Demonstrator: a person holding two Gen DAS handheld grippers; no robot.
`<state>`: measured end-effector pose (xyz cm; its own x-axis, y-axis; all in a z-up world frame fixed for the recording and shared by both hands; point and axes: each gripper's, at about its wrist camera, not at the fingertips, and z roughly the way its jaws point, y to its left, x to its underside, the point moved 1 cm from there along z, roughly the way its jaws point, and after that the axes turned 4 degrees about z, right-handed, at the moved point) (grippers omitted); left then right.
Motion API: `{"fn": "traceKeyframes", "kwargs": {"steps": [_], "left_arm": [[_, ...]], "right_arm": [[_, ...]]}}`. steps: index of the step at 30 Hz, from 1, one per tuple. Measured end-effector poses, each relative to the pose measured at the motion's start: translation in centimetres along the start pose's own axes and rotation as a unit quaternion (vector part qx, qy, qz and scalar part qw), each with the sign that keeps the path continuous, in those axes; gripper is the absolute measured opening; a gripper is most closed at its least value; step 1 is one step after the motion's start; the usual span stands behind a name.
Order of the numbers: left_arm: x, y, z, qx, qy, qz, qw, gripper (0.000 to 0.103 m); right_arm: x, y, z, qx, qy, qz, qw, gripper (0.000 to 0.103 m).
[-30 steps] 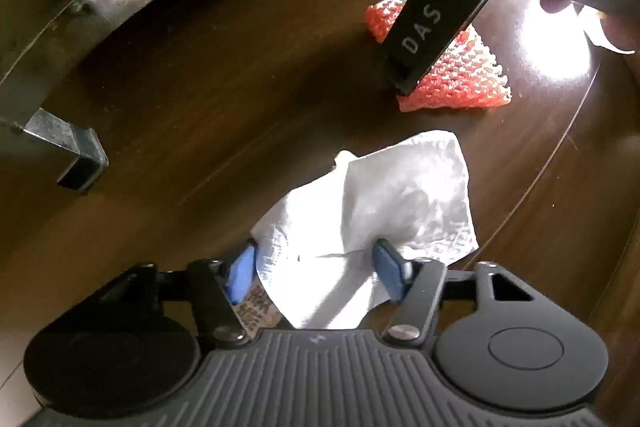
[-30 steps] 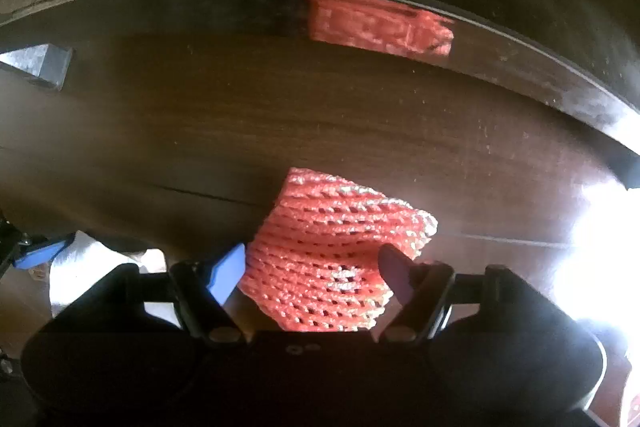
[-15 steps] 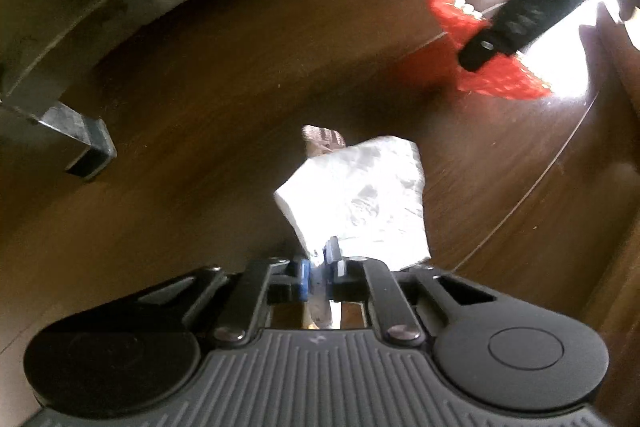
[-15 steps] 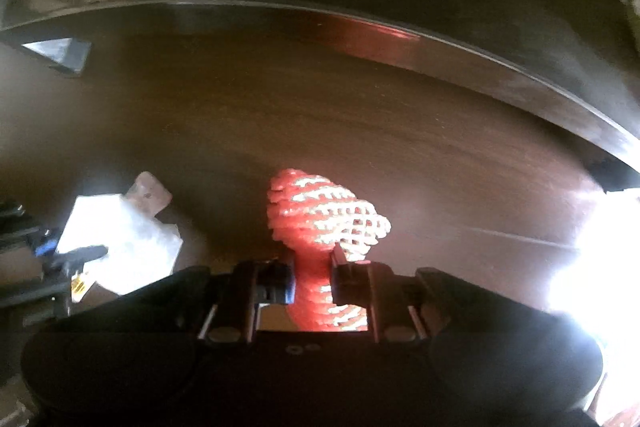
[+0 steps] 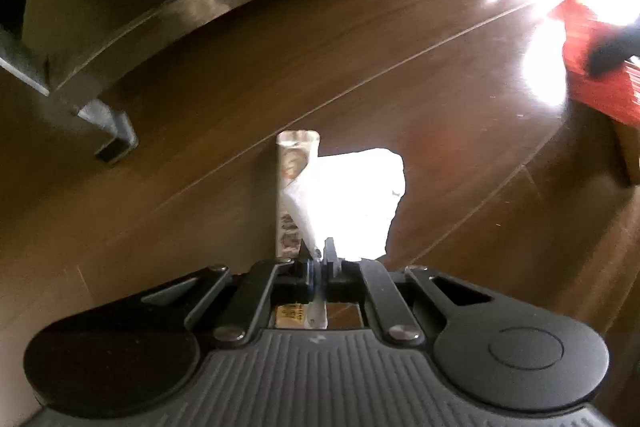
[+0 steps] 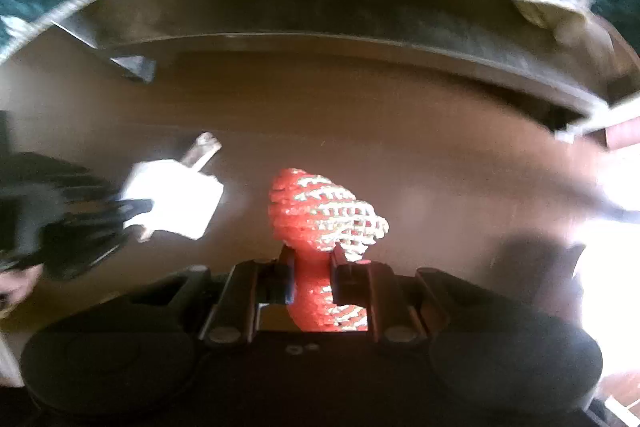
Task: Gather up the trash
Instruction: 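Lift the foam net and tissue and carry them to the bin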
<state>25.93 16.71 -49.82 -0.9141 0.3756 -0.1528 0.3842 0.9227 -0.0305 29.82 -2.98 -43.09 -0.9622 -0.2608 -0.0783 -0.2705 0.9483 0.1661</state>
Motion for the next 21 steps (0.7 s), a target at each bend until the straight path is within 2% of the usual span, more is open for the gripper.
{"fn": "traceKeyframes", "kwargs": {"steps": [2,5,7,8,9,10,11,12,17,21], "left_arm": [[0.6,0.3,1.1,0.002,0.010,-0.016,0.9998,0.003],[1.2,1.0,2.5,-0.005,0.016,-0.035,0.9992,0.005],[1.3,1.4,3.2,0.009,0.023,-0.046,0.9986,0.008],[1.2,1.6,3.6,0.007,0.026,-0.049,0.9984,0.014],[1.2,1.7,3.8,0.001,0.029,-0.051,0.9983,0.027],[1.2,1.9,4.1,0.000,0.030,-0.051,0.9982,0.034],[1.2,1.9,4.3,0.001,0.027,-0.052,0.9983,0.053],[1.2,2.0,4.4,-0.006,0.023,-0.050,0.9985,0.066],[0.9,1.9,6.1,-0.015,0.030,-0.043,0.9985,0.067],[0.3,1.0,6.8,-0.024,0.027,-0.018,0.9992,0.069]], "right_arm": [[1.3,-0.1,-1.8,-0.019,-0.004,0.001,1.000,0.016],[2.4,-0.3,-2.2,-0.032,0.007,0.006,0.999,0.016],[2.4,-0.5,-1.9,-0.034,0.014,0.013,0.999,0.016],[2.2,-0.5,-1.5,-0.033,0.014,0.013,0.999,0.016],[2.0,-0.5,-1.1,-0.033,0.015,0.015,0.999,0.016],[1.9,-0.5,-0.9,-0.034,0.016,0.018,0.999,0.016],[1.7,-0.5,-0.6,-0.037,0.017,0.022,0.999,0.016],[1.8,-0.6,-0.6,-0.039,0.016,0.025,0.999,0.016],[2.0,-0.7,-0.3,-0.039,0.022,0.027,0.999,0.016],[1.9,-0.9,0.1,-0.037,0.022,0.033,0.999,0.016]]}}
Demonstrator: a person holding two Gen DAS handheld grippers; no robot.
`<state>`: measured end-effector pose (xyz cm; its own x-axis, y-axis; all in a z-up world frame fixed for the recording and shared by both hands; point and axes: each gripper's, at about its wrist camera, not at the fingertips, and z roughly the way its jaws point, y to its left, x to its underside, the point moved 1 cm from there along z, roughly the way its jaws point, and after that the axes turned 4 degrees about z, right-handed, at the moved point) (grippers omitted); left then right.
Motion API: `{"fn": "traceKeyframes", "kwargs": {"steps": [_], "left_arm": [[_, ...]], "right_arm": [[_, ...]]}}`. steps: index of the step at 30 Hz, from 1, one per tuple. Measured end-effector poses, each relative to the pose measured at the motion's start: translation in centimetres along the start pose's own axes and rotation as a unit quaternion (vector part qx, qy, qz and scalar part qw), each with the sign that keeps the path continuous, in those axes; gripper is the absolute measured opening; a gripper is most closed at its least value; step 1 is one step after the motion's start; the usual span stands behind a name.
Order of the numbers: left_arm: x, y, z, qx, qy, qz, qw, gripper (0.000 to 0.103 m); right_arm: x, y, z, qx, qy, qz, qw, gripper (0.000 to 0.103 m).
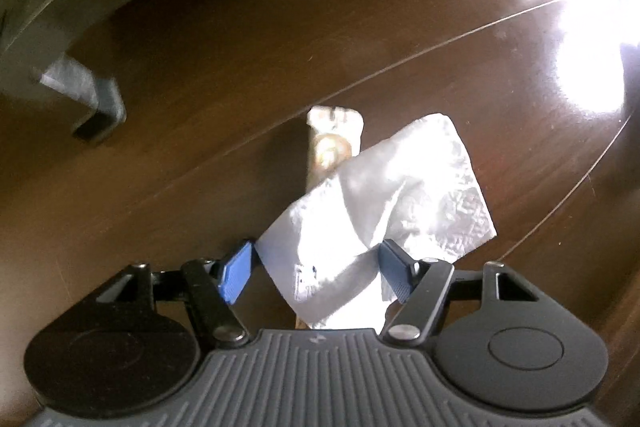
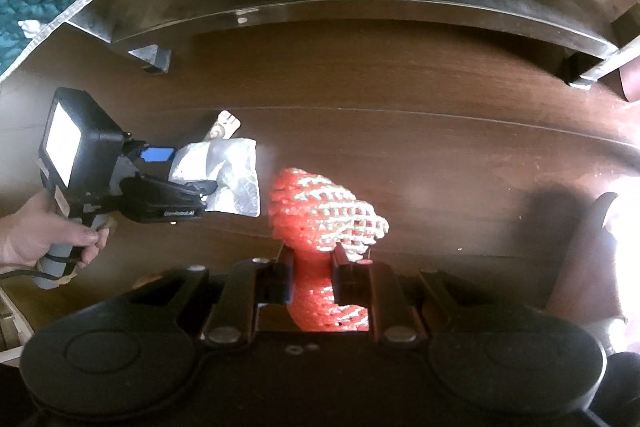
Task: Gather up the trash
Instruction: 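Lift the foam net and tissue and carry them to the bin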
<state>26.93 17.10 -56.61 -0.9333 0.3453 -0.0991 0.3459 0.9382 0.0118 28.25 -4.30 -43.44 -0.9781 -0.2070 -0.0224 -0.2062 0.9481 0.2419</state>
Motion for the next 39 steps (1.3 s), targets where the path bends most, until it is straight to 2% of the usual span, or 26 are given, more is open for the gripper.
{"fn": "traceKeyframes", "kwargs": {"steps": [4,7,8,9,10,18,24,28,31,32,39], "left_arm": [[-0.3,-0.8,0.0,0.003,-0.006,0.014,0.9999,0.068],[0.0,-0.8,-0.2,0.004,-0.014,0.017,0.9997,0.057],[0.0,-0.9,-0.3,0.004,-0.018,0.018,0.9997,0.044],[-0.1,-1.0,-0.5,0.006,-0.023,0.020,0.9995,0.021],[-0.2,-1.1,-0.6,0.011,-0.023,0.021,0.9995,0.020],[0.2,-1.5,-2.5,0.015,-0.034,0.021,0.9991,0.017],[0.4,-1.6,-7.9,0.029,-0.067,0.033,0.9968,0.017],[-0.7,-1.9,-12.7,0.037,-0.094,0.055,0.9934,0.017],[-2.7,-2.8,-16.4,0.039,-0.115,0.060,0.9908,0.017],[-4.3,-4.9,-17.0,0.039,-0.122,0.061,0.9898,0.017],[-7.5,-8.7,-28.1,0.024,-0.180,0.086,0.9796,0.018]], "right_arm": [[-0.1,-0.2,0.2,0.001,-0.001,0.006,1.000,0.016],[-0.1,-0.1,0.2,0.000,-0.003,0.007,1.000,0.016],[-0.1,-0.1,0.2,0.000,-0.003,0.007,1.000,0.016],[0.0,-0.1,0.2,0.000,-0.003,0.006,1.000,0.016],[0.1,-0.2,0.2,0.000,-0.004,0.005,1.000,0.016],[0.1,0.4,-0.6,0.005,-0.019,-0.009,1.000,0.016],[0.2,1.0,-4.0,0.006,-0.052,-0.024,0.998,0.015],[0.5,0.8,-8.3,0.008,-0.084,-0.022,0.996,0.015],[1.1,0.3,-12.3,0.012,-0.110,-0.016,0.994,0.015],[1.4,0.0,-14.0,0.014,-0.121,-0.014,0.992,0.015],[4.2,-2.4,-24.8,0.014,-0.184,0.016,0.983,0.015]]}}
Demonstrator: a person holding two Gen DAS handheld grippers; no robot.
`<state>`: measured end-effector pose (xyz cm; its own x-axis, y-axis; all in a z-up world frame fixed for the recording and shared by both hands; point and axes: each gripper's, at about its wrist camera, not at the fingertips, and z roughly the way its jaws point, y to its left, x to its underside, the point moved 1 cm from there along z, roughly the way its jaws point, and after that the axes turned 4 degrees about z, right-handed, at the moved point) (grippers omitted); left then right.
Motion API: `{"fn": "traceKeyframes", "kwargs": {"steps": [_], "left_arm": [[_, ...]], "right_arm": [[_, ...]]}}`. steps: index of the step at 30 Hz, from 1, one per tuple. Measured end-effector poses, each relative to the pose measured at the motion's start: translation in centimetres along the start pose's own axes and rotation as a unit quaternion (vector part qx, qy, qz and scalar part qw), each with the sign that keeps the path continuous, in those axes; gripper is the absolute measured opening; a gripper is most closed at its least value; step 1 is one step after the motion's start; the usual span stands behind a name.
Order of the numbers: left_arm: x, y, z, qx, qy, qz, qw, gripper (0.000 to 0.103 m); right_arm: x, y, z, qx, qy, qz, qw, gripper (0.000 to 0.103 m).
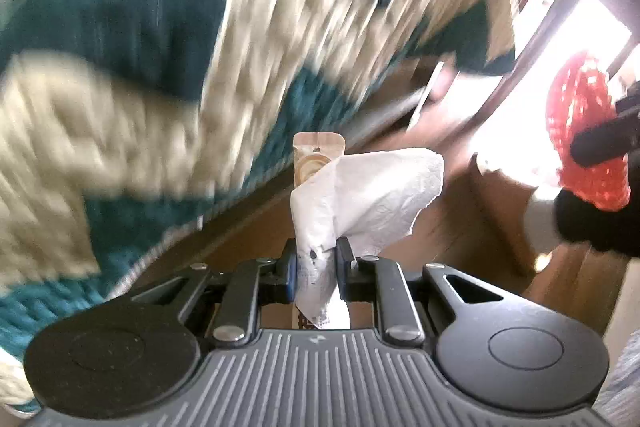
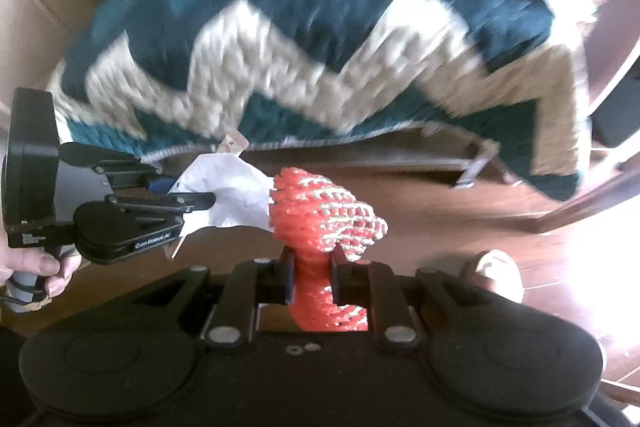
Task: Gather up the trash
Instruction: 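Lift the foam net and tissue and carry them to the bin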
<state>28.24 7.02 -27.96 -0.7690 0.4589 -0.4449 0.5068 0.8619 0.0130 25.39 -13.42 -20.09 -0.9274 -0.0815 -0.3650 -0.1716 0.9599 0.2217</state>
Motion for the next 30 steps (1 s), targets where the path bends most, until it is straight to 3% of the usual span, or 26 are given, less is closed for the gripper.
{"fn": "traceKeyframes", "kwargs": {"steps": [13,21,30], "left_arm": [[-11.1,-11.7,-19.6,-0.027,-0.105,0.005,0.9941,0.018],[-18.1,-19.7,-28.3,-0.015,-0.170,0.011,0.9853,0.018],[-28.3,-29.4,-35.6,0.022,-0.246,0.043,0.9680,0.018]], "right_arm": [[0.8,-4.2,-21.9,0.019,-0.160,-0.014,0.987,0.015],[2.8,-8.8,-34.2,0.058,-0.270,-0.018,0.961,0.015],[1.9,-15.3,-44.3,0.113,-0.340,0.005,0.934,0.015]]}}
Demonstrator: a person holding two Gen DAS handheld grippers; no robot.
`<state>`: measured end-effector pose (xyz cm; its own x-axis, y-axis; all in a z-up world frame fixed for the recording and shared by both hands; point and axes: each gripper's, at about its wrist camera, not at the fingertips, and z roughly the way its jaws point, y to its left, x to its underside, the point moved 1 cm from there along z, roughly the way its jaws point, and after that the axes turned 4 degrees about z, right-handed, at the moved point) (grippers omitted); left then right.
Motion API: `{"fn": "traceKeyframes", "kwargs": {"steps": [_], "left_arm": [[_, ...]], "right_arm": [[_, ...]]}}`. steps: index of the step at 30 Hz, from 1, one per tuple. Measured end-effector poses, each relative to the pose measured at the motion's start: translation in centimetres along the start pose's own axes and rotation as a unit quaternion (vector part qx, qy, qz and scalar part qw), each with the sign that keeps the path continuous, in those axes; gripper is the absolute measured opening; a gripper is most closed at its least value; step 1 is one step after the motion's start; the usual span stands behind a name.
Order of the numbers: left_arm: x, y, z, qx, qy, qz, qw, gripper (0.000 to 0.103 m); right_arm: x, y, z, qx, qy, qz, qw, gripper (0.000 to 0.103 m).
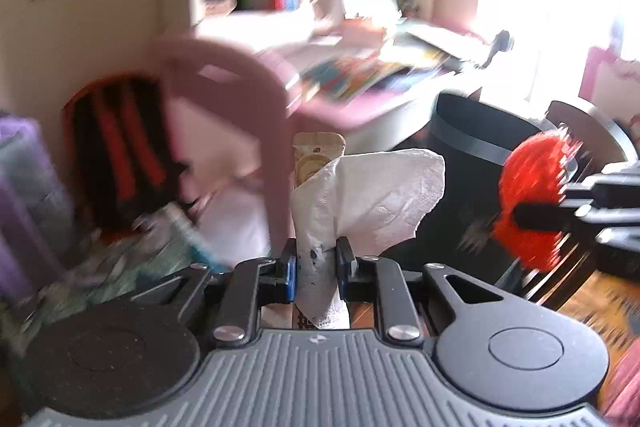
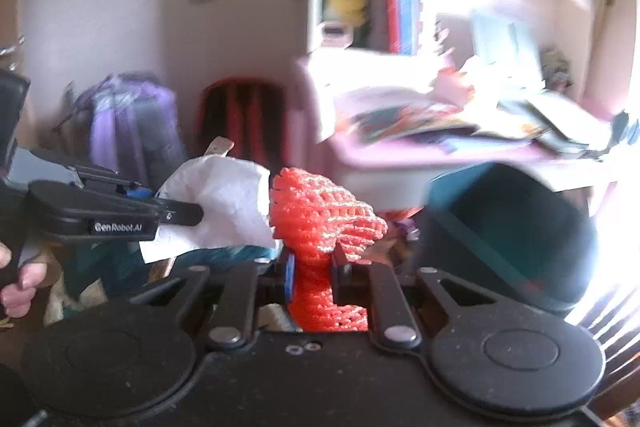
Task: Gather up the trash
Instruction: 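Lift the foam net and tissue and carry them to the bin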
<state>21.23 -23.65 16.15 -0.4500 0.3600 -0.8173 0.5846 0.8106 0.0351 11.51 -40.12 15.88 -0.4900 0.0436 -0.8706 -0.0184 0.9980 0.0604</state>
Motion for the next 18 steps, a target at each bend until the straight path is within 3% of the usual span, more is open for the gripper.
{"fn": "traceKeyframes", "kwargs": {"steps": [9,13,18], "left_arm": [[-11.1,-7.8,2.2,0.048,-0.062,0.008,0.9969,0.018],[-13.8,-10.5,4.5,0.074,-0.079,-0.001,0.9941,0.018],[-15.1,-13.8,9.2,0.089,-0.062,0.016,0.9940,0.018]], "right_arm": [[-3.3,-8.1,-1.3,0.068,-0.033,0.042,0.996,0.015],[-3.5,-10.9,-0.7,0.090,-0.037,0.062,0.993,0.015],[-2.9,-13.6,1.0,0.111,-0.018,0.071,0.991,0.016]]}}
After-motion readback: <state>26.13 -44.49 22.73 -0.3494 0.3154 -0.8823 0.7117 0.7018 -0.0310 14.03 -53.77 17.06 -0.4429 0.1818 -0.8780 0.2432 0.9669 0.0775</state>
